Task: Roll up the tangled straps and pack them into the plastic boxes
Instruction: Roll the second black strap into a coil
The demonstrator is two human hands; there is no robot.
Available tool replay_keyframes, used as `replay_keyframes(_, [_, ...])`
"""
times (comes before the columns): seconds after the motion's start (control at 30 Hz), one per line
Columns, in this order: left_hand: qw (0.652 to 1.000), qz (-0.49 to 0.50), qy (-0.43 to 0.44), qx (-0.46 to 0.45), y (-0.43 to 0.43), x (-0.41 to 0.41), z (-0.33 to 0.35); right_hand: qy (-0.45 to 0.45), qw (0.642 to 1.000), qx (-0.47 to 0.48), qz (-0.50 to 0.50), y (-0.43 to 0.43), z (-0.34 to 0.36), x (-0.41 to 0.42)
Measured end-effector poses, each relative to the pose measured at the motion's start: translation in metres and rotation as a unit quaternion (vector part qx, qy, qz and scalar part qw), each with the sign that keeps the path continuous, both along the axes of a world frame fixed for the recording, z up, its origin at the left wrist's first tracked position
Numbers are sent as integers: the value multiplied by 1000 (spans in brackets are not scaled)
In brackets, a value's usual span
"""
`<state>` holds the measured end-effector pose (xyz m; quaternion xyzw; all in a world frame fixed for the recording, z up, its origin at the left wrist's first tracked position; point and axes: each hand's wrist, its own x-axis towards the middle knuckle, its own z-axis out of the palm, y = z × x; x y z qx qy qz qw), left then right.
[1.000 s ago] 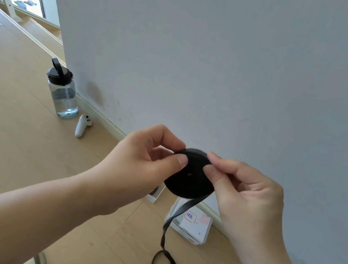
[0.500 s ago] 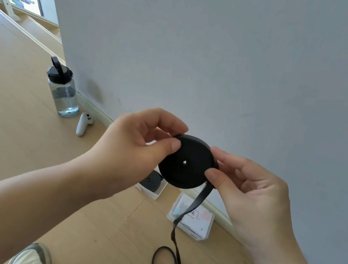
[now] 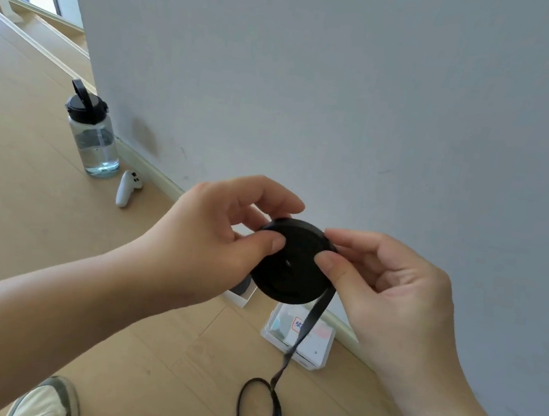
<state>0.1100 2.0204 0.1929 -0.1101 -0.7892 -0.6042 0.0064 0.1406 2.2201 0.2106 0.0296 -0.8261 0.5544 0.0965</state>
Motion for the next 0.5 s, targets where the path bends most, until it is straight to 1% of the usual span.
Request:
replay_keyframes(0.1, [997, 32, -7, 63, -1, -2, -1, 1, 999, -34, -24, 3, 1, 0])
replay_keyframes(0.17, [997, 24, -24, 74, -1, -1, -2, 1, 999, -39, -25, 4, 2, -1])
replay_keyframes(0.27, [998, -31, -44, 34, 1, 1, 0, 4, 1000, -5, -14, 4, 2, 0])
replay_keyframes(0.37, [999, -46, -26, -12, 2, 2, 3, -2, 999, 34, 5, 1, 2, 2])
replay_keyframes(0.43, [999, -33, -15, -37, 2, 2, 5, 2, 1000, 29, 3, 0, 2, 3])
replay_keyframes(0.5, [999, -28, -20, -24, 2, 2, 5, 12, 1000, 6, -6, 0, 3, 3])
